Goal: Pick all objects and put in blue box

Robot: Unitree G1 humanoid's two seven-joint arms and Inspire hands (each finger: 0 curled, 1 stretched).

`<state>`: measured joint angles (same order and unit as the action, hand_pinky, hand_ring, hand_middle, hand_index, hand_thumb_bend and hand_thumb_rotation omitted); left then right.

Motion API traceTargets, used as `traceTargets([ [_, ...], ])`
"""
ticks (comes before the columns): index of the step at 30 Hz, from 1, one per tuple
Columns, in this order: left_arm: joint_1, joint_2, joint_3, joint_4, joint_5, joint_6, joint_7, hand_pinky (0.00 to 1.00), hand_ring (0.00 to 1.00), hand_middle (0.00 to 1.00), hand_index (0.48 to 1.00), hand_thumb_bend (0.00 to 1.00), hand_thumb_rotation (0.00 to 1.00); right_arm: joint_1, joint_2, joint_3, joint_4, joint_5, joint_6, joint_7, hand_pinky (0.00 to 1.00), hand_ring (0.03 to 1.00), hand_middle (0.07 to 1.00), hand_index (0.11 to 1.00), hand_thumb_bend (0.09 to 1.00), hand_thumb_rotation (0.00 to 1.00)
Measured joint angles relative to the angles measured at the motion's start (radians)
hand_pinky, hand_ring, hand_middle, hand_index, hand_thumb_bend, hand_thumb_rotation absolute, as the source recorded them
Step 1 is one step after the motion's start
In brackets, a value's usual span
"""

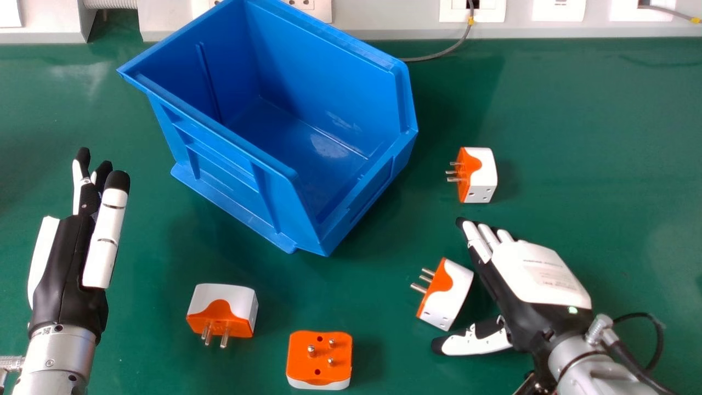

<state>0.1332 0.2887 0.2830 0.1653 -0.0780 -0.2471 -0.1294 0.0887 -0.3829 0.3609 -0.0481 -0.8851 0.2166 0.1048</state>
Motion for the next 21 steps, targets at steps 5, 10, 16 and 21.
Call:
traceTargets([
  [5, 0.012, 0.0, 0.0, -0.025, 0.0, 0.018, 0.0, 1.0, 1.0, 1.0, 1.0, 0.56, 1.0, -0.011, 0.0, 0.019, -0.011, -0.033, 0.026, 0.012, 1.0, 1.0, 1.0, 0.991, 0.532, 0.32],
  [10, 0.016, -0.003, -0.001, -0.035, 0.0, 0.021, 0.001, 1.0, 1.0, 1.0, 1.0, 0.56, 1.0, -0.019, 0.0, 0.038, -0.026, -0.057, 0.06, 0.033, 1.0, 1.0, 1.0, 0.984, 0.518, 0.31],
  [16, 0.017, -0.005, -0.002, -0.047, 0.0, 0.029, 0.002, 1.0, 1.0, 1.0, 1.0, 0.55, 1.0, -0.025, 0.003, 0.052, -0.042, -0.071, 0.091, 0.056, 0.98, 0.994, 0.998, 0.975, 0.51, 0.31],
  [21, 0.017, -0.005, -0.002, -0.048, 0.0, 0.031, 0.002, 1.0, 1.0, 1.0, 1.0, 0.55, 1.0, -0.026, 0.002, 0.065, -0.051, -0.075, 0.095, 0.058, 0.97, 0.989, 0.993, 0.969, 0.505, 0.3],
])
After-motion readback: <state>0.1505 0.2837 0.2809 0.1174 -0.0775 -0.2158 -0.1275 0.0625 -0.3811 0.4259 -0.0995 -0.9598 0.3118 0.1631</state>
